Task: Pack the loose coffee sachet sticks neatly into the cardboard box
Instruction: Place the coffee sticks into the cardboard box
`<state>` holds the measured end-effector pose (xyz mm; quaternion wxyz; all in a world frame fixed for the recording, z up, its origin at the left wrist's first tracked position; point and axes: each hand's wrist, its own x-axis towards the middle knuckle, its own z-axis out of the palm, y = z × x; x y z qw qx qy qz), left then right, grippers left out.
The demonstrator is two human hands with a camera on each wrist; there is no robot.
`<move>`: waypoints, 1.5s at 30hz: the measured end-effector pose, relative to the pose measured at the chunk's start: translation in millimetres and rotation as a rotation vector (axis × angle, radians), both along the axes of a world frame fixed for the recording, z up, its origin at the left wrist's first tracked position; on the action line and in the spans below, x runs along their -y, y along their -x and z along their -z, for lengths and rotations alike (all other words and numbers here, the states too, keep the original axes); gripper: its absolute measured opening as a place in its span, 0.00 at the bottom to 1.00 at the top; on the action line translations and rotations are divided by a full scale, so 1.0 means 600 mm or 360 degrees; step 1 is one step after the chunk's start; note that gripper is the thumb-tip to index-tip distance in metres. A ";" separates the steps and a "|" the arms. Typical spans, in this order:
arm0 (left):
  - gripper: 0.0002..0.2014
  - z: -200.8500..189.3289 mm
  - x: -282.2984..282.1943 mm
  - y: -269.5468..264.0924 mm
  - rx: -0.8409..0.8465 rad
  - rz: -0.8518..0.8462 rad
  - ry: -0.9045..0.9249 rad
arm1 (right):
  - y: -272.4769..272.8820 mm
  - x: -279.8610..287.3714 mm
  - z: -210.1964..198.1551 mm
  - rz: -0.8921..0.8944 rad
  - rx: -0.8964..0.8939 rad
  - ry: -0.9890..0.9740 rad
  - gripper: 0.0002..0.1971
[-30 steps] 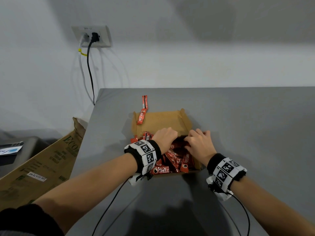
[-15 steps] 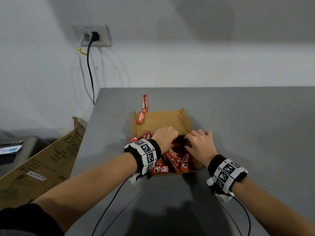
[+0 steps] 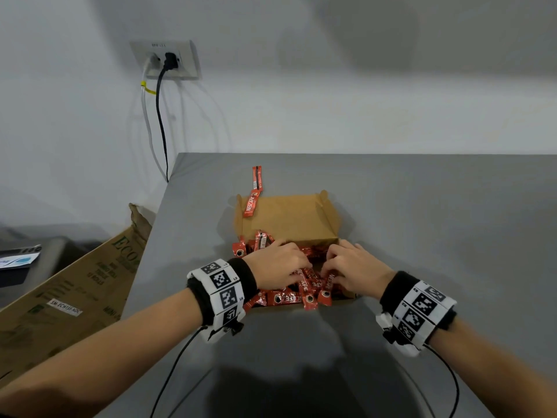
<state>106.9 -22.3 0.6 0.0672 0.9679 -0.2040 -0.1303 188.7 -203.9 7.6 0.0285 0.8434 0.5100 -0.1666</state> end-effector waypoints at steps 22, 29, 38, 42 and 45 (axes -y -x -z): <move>0.21 0.016 -0.004 0.004 -0.0074 -0.0011 0.0005 | -0.027 0.007 -0.021 0.0201 -0.0254 -0.0441 0.05; 0.21 0.019 -0.004 0.002 -0.0074 -0.0015 0.0012 | -0.025 -0.003 -0.031 0.0600 -0.0473 -0.0872 0.11; 0.20 0.017 -0.006 0.003 -0.0091 -0.0015 0.0053 | -0.025 -0.016 -0.013 0.0600 -0.0543 -0.0802 0.09; 0.20 0.019 -0.006 0.003 -0.0075 -0.0006 0.0049 | -0.021 -0.019 -0.018 0.0646 -0.0734 -0.0906 0.06; 0.20 0.020 -0.007 0.003 -0.0073 -0.0006 0.0058 | -0.014 -0.021 -0.020 0.0708 -0.0831 -0.1044 0.14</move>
